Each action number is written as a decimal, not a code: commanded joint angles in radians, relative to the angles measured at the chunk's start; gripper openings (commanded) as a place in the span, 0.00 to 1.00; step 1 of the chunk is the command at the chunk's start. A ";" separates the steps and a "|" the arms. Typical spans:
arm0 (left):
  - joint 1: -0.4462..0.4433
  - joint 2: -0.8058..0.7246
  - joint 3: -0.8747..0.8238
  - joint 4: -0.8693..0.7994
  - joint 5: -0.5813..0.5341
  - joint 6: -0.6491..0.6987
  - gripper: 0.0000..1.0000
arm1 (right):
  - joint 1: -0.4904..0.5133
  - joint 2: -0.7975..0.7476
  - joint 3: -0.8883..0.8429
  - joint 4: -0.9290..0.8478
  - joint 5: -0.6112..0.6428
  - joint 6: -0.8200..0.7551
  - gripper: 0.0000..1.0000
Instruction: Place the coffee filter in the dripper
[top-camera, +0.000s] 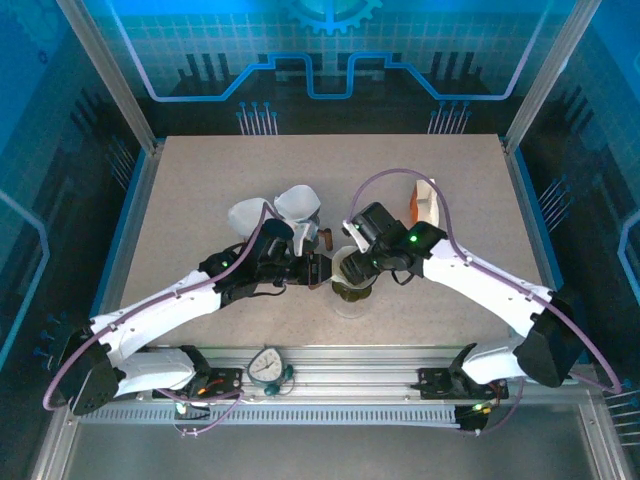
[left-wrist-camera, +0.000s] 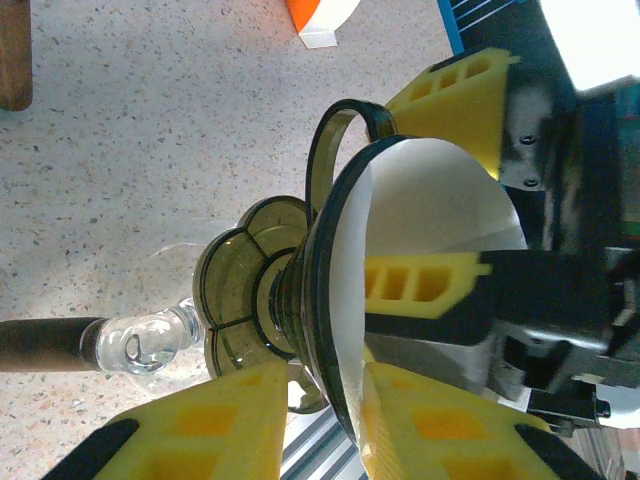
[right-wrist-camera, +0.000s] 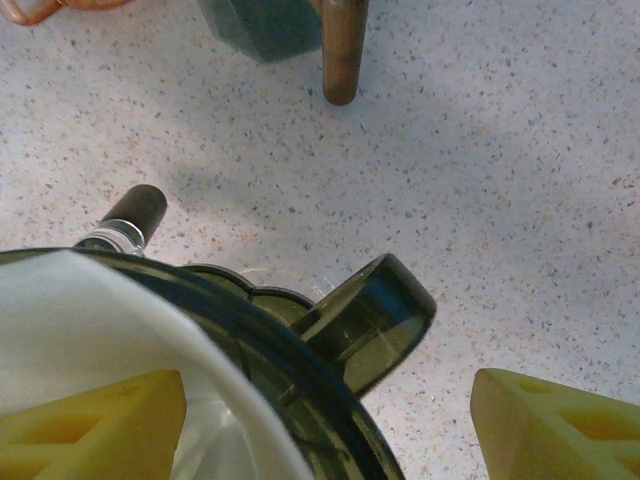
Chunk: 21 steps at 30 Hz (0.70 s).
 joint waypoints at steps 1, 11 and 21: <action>0.004 0.005 -0.017 0.015 0.015 0.007 0.28 | 0.015 0.014 -0.014 0.018 0.004 -0.017 0.76; 0.004 0.008 -0.021 0.018 0.015 0.004 0.30 | 0.015 0.039 -0.052 0.046 0.006 -0.007 0.76; 0.003 0.012 -0.027 0.022 0.018 0.005 0.28 | 0.017 0.003 -0.053 0.052 0.010 0.004 0.77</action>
